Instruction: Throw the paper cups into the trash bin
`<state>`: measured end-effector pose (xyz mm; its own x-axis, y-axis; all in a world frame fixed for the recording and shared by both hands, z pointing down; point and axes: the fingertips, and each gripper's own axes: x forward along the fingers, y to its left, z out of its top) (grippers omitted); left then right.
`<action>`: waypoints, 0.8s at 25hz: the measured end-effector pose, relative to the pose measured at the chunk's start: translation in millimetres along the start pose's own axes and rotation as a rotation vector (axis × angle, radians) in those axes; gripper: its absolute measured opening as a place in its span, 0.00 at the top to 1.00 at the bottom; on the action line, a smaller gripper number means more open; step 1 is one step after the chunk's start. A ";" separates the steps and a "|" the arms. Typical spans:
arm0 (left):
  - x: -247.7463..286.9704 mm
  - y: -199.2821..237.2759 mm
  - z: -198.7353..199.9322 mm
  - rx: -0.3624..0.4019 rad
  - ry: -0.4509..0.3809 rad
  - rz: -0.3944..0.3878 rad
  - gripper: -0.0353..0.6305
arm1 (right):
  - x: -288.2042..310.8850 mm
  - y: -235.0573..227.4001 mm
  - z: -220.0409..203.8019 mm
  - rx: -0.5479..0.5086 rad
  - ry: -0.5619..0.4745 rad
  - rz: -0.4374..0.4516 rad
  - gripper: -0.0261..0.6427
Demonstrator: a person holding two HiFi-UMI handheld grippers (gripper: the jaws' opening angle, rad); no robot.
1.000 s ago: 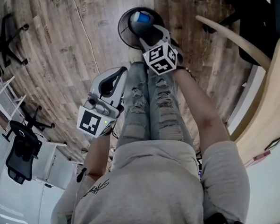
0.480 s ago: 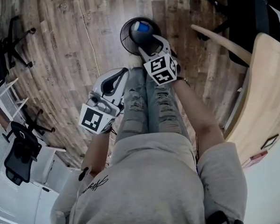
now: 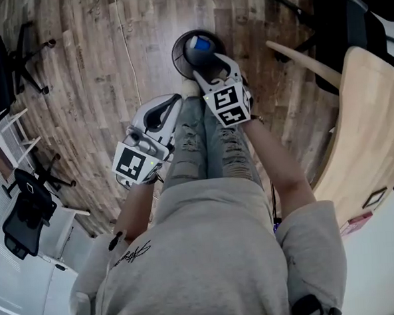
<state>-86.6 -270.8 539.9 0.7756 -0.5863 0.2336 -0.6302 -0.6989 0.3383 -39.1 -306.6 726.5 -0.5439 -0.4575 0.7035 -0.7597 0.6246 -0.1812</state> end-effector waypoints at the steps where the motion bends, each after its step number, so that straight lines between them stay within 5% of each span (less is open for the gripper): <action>1: -1.5 -1.1 2.4 0.002 -0.001 -0.002 0.94 | -4.4 0.4 4.3 -0.001 0.000 -0.004 0.56; 20: -16.4 -24.1 64.8 0.065 -0.040 -0.020 0.94 | -90.0 14.7 88.1 0.043 -0.131 -0.017 0.56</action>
<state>-86.5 -271.0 468.8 0.7867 -0.5872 0.1906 -0.6169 -0.7349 0.2819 -32.8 -312.0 600.0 -0.5702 -0.5483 0.6118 -0.7824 0.5896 -0.2008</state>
